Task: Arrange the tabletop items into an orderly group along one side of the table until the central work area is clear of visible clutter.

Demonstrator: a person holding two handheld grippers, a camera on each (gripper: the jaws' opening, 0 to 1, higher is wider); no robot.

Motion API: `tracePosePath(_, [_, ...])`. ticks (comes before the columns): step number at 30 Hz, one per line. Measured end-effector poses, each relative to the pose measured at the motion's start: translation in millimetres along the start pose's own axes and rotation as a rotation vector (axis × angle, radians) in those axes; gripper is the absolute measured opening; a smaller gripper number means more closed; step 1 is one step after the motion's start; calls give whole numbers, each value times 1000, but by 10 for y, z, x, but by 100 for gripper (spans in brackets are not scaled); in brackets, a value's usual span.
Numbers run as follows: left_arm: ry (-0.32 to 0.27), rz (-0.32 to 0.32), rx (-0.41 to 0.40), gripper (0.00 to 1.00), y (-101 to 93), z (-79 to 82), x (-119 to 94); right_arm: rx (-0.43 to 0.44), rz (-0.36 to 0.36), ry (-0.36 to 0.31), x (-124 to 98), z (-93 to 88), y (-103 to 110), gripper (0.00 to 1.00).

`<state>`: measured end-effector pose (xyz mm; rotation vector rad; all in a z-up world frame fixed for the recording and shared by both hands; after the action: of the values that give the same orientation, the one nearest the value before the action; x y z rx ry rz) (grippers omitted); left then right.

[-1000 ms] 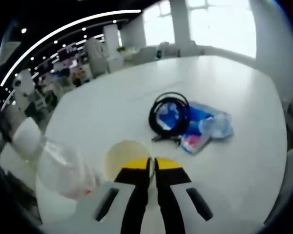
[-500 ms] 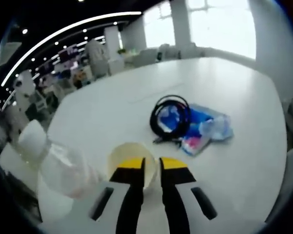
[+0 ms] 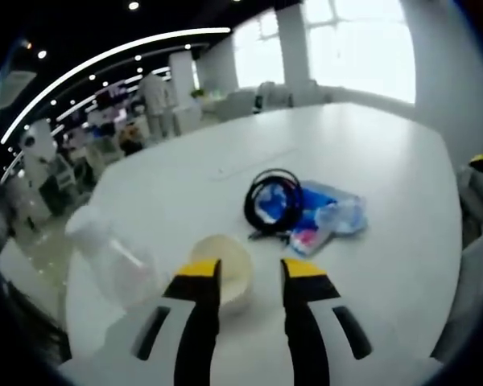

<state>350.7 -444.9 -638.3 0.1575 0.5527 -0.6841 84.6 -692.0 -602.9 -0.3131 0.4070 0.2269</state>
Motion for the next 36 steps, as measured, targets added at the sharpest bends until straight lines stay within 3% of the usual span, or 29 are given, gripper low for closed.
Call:
tracePosePath(4, [-31,1,-15,31,-15,33,-150,3,3,-1,3,2,2,100])
tracePosePath(12, [-103,-15,-81,49,-76,100,-437,10,10,-9,-1,14,7,100])
tracePosePath(21, [-118,-16,-49,62,-166,27,-843,15,15,-15,-4,20,6,100])
tracePosePath(30, [-145,-7,-85,70,-260,-5,-1166,13,12,-20,-13,26,-3,100])
tracePosePath(36, [-138,-4,-96,75,-318,-119,-1353,-4,13,-23,-16,32,2,100])
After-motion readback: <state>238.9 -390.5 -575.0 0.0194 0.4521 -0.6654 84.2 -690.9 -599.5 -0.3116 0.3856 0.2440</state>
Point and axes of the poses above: the point that each gripper's makers call its tool centre point, and the gripper's own axes: x roughly forward along the fingers, y roughly to its left, z roughly out of its top, the point moved 5 cm from there along -x, roughly backward along the fingers, and after that the axes turned 10 degrees about -x, right-handed, at the moved point
